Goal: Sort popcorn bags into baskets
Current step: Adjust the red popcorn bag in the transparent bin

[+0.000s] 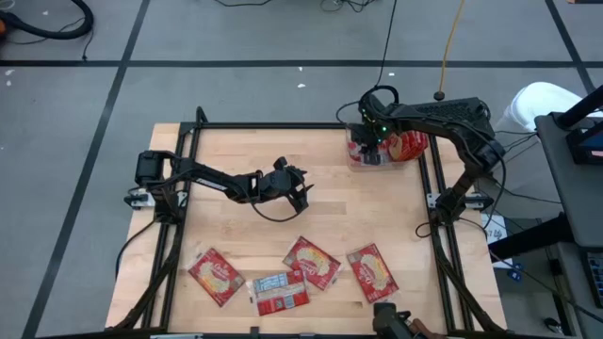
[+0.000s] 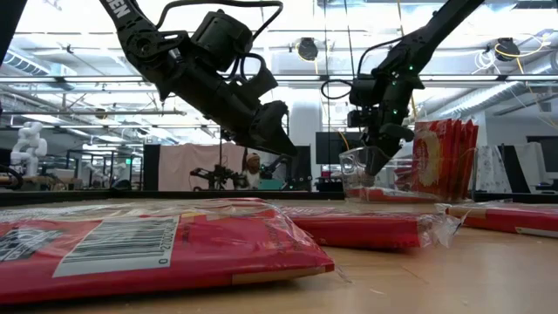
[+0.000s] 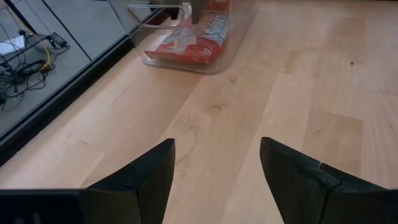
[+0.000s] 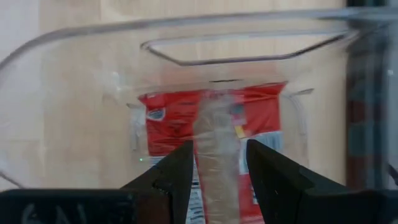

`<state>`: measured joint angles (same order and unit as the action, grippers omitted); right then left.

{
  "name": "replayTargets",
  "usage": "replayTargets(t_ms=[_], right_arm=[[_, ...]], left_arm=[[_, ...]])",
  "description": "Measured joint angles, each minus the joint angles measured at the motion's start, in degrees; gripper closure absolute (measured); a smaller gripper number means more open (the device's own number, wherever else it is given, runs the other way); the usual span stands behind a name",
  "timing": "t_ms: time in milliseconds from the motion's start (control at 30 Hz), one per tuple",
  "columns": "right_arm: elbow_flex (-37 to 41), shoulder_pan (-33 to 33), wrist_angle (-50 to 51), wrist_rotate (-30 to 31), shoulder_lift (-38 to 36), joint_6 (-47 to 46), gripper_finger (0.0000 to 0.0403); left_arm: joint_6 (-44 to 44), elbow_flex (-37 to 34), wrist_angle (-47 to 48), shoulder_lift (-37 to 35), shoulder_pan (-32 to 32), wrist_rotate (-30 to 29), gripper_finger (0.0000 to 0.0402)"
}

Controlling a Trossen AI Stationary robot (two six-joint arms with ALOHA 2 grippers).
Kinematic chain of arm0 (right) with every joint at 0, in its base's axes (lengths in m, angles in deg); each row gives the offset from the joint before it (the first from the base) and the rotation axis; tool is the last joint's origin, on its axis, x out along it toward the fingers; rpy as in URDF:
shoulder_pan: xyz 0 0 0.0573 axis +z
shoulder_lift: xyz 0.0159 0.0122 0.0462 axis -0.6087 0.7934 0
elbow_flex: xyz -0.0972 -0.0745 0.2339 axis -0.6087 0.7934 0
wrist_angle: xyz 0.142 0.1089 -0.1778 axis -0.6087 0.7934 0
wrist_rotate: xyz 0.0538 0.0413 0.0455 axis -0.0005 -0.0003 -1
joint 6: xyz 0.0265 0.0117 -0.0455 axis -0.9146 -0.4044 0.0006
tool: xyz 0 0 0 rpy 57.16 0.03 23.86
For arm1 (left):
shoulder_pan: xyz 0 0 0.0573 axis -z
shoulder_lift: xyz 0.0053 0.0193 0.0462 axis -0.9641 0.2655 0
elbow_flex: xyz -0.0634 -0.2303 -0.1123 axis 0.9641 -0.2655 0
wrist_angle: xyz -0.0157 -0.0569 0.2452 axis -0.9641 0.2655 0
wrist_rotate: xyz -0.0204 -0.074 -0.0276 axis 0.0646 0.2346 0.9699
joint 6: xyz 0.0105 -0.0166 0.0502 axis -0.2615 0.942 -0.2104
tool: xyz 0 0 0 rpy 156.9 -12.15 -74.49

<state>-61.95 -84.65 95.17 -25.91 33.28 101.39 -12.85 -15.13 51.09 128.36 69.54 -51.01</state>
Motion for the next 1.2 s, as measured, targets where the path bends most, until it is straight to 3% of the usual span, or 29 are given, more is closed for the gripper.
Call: replayTargets(t_ms=[100, 433, 667, 933, 1200], right_arm=[[0.0, -0.1, -0.3, -1.4, 0.7, 0.5, 0.0253], [0.6, -0.4, -2.1, 1.8, 0.9, 3.8, 0.0207], [5.1, -0.4, -6.7, 6.8, 0.9, 6.9, 0.0214], [6.0, -0.4, -8.6, 6.4, 0.7, 7.3, 0.0221], [6.1, 0.2, -7.1, 6.2, 0.8, 7.5, 0.0261]], left_arm=[[0.0, 0.0, 0.0, 0.0, 0.0, 0.0, 0.0160], [-1.5, 0.0, 0.0, 0.0, 0.0, 0.0, 0.0160], [-2.4, 0.0, 0.0, 0.0, 0.0, 0.0, 0.0160], [-2.5, 0.0, 0.0, 0.0, -0.1, 0.0, 0.0160], [-2.8, 0.0, -0.1, 0.0, -0.2, 0.0, 0.0160]])
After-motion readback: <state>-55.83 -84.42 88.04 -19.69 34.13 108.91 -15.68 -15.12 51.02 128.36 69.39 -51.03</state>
